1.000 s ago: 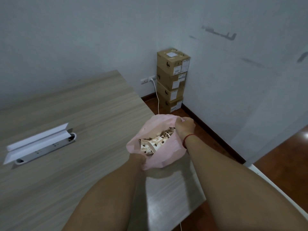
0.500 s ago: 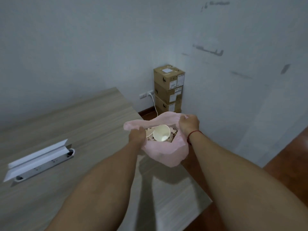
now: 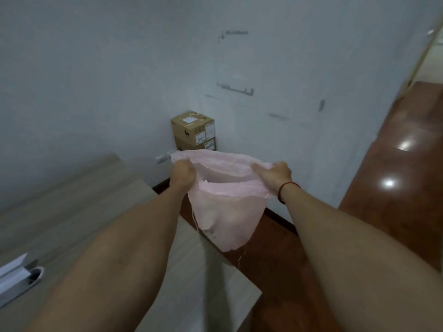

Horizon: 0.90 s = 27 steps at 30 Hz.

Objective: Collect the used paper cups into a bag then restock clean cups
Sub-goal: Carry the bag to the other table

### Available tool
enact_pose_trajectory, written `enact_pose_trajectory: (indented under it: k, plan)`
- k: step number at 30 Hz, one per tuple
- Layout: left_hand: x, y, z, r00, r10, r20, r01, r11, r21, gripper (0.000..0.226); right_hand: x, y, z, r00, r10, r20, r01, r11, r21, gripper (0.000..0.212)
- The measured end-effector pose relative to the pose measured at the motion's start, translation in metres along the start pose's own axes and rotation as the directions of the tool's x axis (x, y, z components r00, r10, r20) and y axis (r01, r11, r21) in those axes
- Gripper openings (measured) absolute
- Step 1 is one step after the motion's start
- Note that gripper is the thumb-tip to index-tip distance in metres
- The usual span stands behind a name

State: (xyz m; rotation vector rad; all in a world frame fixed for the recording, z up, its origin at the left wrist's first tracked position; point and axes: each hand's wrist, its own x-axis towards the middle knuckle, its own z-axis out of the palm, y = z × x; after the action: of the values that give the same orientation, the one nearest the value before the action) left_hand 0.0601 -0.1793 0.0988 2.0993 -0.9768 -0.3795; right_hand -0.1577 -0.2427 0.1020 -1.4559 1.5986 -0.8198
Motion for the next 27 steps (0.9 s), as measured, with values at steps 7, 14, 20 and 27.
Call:
enact_pose_trajectory:
  k: [7, 14, 20, 27]
  plan:
    - [-0.03, 0.069, 0.083, 0.889, 0.075, 0.452, -0.085, 0.996, 0.001, 0.039, -0.002, 0.042, -0.067, 0.997, 0.077, -0.003, -0.074, 0.946, -0.316, 0.034]
    - [-0.101, 0.151, 0.167, 0.73, 0.215, 0.649, -0.222, 0.972, -0.074, 0.053, -0.023, 0.096, -0.174, 0.932, 0.19, -0.308, -0.21, 0.977, -0.035, 0.033]
    - [-0.201, 0.226, 0.242, 0.564, 0.408, 0.718, -0.345, 0.906, -0.244, 0.048, -0.062, 0.155, -0.279, 0.794, 0.304, -0.526, -0.291, 0.951, 0.109, 0.036]
    - [-0.362, 0.324, 0.332, 0.354, 0.463, 0.812, -0.391, 0.862, -0.322, 0.045, -0.13, 0.252, -0.427, 0.611, 0.434, -0.662, -0.336, 0.9, 0.279, 0.037]
